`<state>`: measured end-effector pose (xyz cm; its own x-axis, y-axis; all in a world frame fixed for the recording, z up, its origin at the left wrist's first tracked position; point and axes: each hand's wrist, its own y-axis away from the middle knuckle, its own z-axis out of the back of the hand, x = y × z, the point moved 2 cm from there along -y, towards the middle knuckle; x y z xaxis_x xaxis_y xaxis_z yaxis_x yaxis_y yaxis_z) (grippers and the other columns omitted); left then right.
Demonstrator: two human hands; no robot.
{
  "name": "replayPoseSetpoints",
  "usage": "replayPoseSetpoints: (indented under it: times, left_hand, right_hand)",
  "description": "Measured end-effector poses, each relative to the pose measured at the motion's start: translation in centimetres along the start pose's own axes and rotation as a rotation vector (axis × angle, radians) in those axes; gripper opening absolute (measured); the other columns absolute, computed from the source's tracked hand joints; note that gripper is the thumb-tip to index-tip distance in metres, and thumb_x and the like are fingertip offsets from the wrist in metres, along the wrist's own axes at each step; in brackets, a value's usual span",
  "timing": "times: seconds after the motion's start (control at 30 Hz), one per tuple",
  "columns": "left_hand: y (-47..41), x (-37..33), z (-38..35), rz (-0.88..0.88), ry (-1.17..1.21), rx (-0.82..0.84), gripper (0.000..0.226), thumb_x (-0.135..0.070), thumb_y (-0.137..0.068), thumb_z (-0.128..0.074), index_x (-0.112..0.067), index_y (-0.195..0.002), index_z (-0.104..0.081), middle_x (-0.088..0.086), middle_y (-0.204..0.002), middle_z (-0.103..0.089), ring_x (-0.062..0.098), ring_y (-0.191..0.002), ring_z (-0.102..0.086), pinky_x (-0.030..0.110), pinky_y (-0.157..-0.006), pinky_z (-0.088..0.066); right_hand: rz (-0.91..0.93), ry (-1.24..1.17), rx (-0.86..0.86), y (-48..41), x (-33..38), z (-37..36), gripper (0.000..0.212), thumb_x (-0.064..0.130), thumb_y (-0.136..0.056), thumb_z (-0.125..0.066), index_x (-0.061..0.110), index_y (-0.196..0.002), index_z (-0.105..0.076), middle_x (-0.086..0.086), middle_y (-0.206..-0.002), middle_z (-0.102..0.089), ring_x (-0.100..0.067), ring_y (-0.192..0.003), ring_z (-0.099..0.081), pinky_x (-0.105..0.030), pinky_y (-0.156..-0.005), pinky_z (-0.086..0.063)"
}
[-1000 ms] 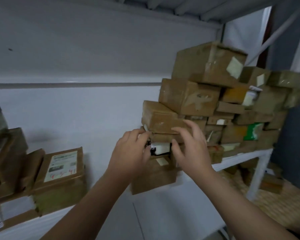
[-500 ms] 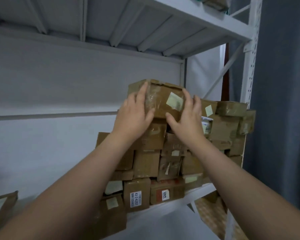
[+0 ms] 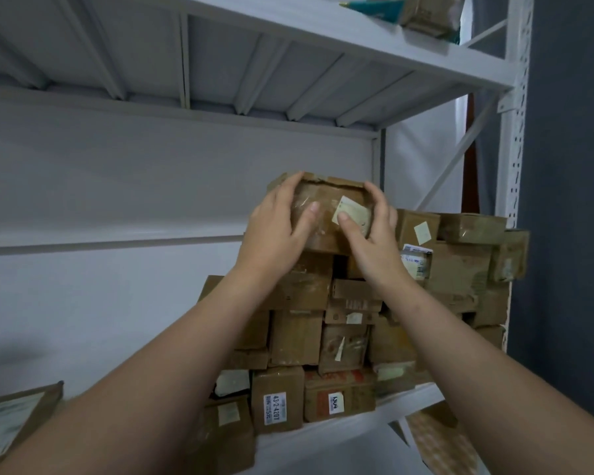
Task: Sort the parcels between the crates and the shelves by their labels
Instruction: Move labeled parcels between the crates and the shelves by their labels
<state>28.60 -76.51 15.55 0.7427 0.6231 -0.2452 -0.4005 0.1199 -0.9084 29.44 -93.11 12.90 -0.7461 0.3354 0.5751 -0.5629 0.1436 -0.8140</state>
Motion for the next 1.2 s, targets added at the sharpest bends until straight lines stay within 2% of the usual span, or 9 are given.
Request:
replayPoseSetpoints:
  times: [0.13, 0.27, 0.33, 0.4, 0.47, 0.6, 0.77, 1.0, 1.2]
  left_hand:
    - [0.6, 0.0, 1.3, 0.126, 0.217, 0.0, 0.067, -0.051, -0.096, -0.039, -0.033, -0.151, -0.005, 0.0, -0.146, -0.031, 0.006, -0.128, -0.032, 0.024, -0.099, -0.03]
    - [1.3, -0.6, 3.7, 0.142, 0.353, -0.048, 0.071, -0.059, -0.088, -0.026, -0.023, -0.149, -0.021, -0.004, -0.128, -0.034, -0.016, -0.112, -0.036, 0.001, -0.094, -0.027]
    - [2.0, -0.8, 5.1, 0.177, 0.483, -0.085, 0.065, -0.063, -0.086, -0.024, -0.025, -0.137, -0.04, -0.005, -0.127, -0.042, -0.007, -0.118, -0.042, 0.018, -0.106, -0.034]
    - [2.6, -0.8, 6.7, 0.213, 0.569, -0.118, 0.044, -0.061, -0.088, -0.031, -0.03, -0.114, -0.047, -0.001, -0.116, -0.053, 0.01, -0.111, -0.052, 0.041, -0.101, -0.044]
    - [3.3, -0.3, 8.5, 0.256, 0.612, -0.153, 0.02, -0.051, -0.093, -0.044, -0.032, -0.1, -0.044, -0.001, -0.1, -0.057, 0.008, -0.093, -0.057, 0.041, -0.09, -0.051]
    - [5.5, 1.8, 11.9, 0.368, 0.768, -0.215, 0.012, -0.028, -0.096, -0.052, -0.03, -0.106, -0.047, -0.018, -0.087, -0.069, 0.001, -0.088, -0.065, 0.031, -0.085, -0.053]
    - [10.2, 4.1, 16.1, 0.457, 0.857, -0.242, 0.035, -0.022, -0.1, -0.041, -0.022, -0.134, -0.05, -0.009, -0.121, -0.064, 0.008, -0.114, -0.059, 0.035, -0.1, -0.047]
    - [17.7, 7.5, 21.9, 0.698, 0.929, -0.059, 0.036, -0.048, -0.095, -0.046, -0.049, -0.131, -0.044, -0.017, -0.128, -0.056, 0.013, -0.121, -0.053, 0.053, -0.103, -0.036]
    - [23.4, 8.5, 25.6, 0.668, 0.723, -0.18, 0.055, -0.05, -0.082, -0.061, -0.038, -0.133, -0.046, -0.014, -0.123, -0.062, 0.006, -0.113, -0.059, 0.036, -0.097, -0.049]
  right_hand:
    - [0.018, 0.025, -0.009, 0.5, 1.1, 0.0, 0.089, 0.027, -0.09, -0.065, 0.043, -0.149, -0.001, 0.007, -0.15, -0.011, -0.003, -0.13, -0.02, -0.027, -0.106, -0.023]
    - [0.158, 0.084, -0.07, 1.7, 2.9, -0.1, 0.085, 0.019, -0.084, -0.072, 0.036, -0.144, -0.014, 0.004, -0.134, -0.024, 0.022, -0.115, -0.03, -0.001, -0.098, -0.024]
    - [0.195, 0.049, -0.064, 2.4, 3.9, -0.4, 0.082, 0.015, -0.081, -0.075, 0.044, -0.133, -0.02, 0.002, -0.135, -0.026, 0.016, -0.122, -0.031, -0.006, -0.103, -0.03]
    - [0.2, 0.01, -0.023, 3.2, 5.2, -1.0, 0.08, 0.013, -0.079, -0.077, 0.046, -0.128, -0.022, -0.003, -0.14, -0.03, -0.008, -0.13, -0.037, -0.032, -0.11, -0.037]
    - [0.225, -0.025, 0.008, 4.3, 6.7, -2.1, 0.08, 0.009, -0.078, -0.076, 0.042, -0.128, -0.023, -0.001, -0.138, -0.036, -0.014, -0.13, -0.041, -0.041, -0.108, -0.041]
    - [0.279, -0.102, 0.096, 7.1, 10.0, -5.2, 0.078, 0.018, -0.081, -0.075, 0.027, -0.139, -0.023, -0.002, -0.147, -0.035, -0.01, -0.134, -0.039, -0.026, -0.106, -0.04]
    - [0.137, -0.238, 0.149, 11.3, 13.6, -9.9, 0.081, 0.066, -0.083, -0.053, 0.027, -0.149, -0.025, 0.003, -0.153, -0.033, -0.007, -0.139, -0.033, -0.035, -0.112, -0.035]
    - [0.057, -0.219, 0.168, 19.0, 16.3, -16.3, 0.059, 0.03, -0.086, -0.063, 0.054, -0.133, -0.035, 0.013, -0.153, -0.03, -0.01, -0.142, -0.026, -0.047, -0.113, -0.031]
    - [-0.111, -0.407, 0.166, 24.3, 16.9, -19.9, 0.058, 0.013, -0.089, -0.062, 0.038, -0.136, -0.039, 0.029, -0.129, -0.052, 0.005, -0.123, -0.048, -0.016, -0.097, -0.044]
